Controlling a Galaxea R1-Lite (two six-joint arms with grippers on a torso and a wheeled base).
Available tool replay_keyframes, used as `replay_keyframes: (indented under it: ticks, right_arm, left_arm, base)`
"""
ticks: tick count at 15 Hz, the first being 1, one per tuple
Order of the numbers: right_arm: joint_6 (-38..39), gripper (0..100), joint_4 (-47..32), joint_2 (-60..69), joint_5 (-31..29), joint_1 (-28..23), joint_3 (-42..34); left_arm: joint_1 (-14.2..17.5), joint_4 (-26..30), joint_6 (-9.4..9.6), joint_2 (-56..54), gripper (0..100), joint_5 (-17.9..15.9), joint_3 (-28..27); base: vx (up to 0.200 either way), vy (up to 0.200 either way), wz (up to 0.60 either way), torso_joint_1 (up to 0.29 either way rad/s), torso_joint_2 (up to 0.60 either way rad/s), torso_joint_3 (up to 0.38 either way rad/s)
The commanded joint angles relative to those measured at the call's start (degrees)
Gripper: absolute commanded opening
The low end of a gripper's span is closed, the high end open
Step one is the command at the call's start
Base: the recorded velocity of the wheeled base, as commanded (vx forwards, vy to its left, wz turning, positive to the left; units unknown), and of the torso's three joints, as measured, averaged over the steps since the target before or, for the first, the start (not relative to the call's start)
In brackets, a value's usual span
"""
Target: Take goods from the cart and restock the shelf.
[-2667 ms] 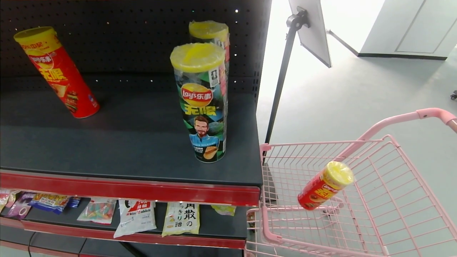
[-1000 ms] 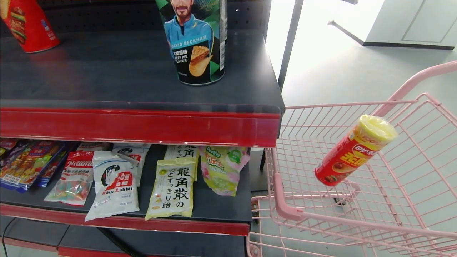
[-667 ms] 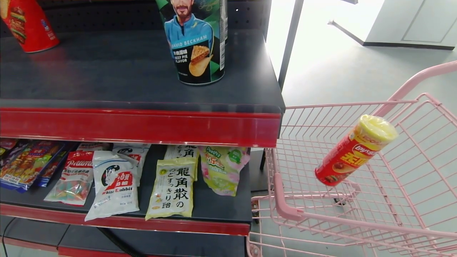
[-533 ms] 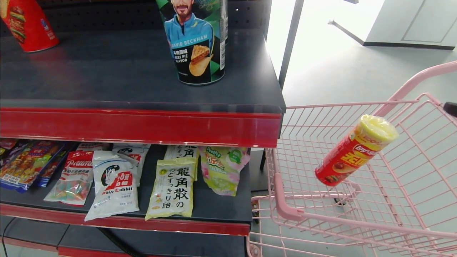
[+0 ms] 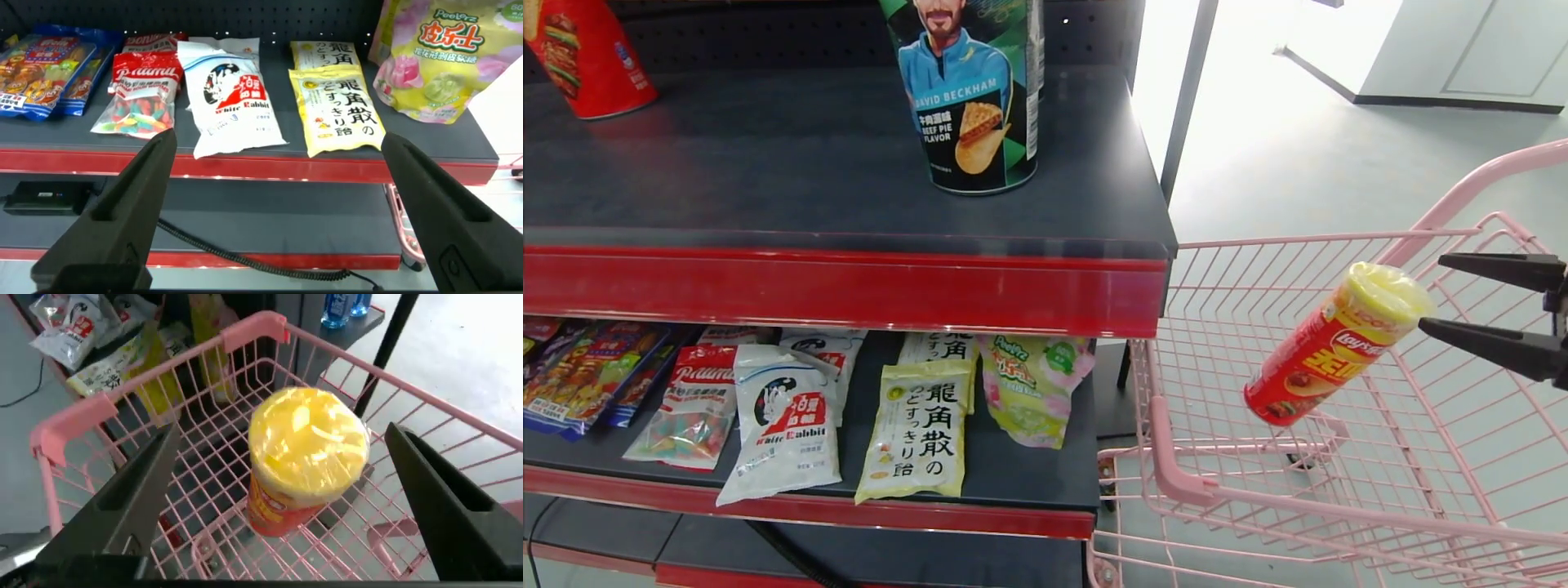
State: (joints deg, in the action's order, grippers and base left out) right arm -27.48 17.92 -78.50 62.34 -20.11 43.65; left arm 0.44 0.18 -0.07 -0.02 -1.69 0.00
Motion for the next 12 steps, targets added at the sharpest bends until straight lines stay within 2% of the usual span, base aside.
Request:
replay_keyframes:
  ticks: [1,4,6,8,9,12]
  right_arm:
    - [-3.0,100,0.1,-5.9,3.1,-5.5,-2.0]
    - [-6.5,100,0.0,-9.0,3.5,-8.6,-3.4]
    - [-7.8,100,0.0,-12.1,2.6,-8.9,-3.2]
    - [-9.0,100,0.0,-14.3,-1.0,-8.2,-2.9]
    - [-9.3,100,0.0,-15.8,-4.9,-7.2,-2.3]
    - [-9.1,100,-0.7,-21.3,-6.3,-6.8,2.3]
  left_arm:
    - [0.1,0.0,-0.01,0.0,100,0.0,0.0]
    - [0.1,0.0,-0.01,0.0,100,-0.1,0.0]
    - [0.1,0.0,-0.01,0.0,100,-0.1,0.0]
    - [0.1,0.0,-0.01,0.0,100,0.0,0.0]
    - [0.1,0.0,-0.01,0.0,100,0.0,0.0]
    - [0.1,0.0,-0.01,0.0,100,0.0,0.0]
  base:
    - [0.0,0.0,0.0,0.0,0.0,0.0]
    - [0.0,0.0,0.0,0.0,0.0,0.0]
    - [0.0,0.0,0.0,0.0,0.0,0.0]
    - [0.0,0.0,0.0,0.0,0.0,0.0]
    - [0.0,0.0,0.0,0.0,0.0,0.0]
    - [0.0,0.0,0.0,0.0,0.0,0.0]
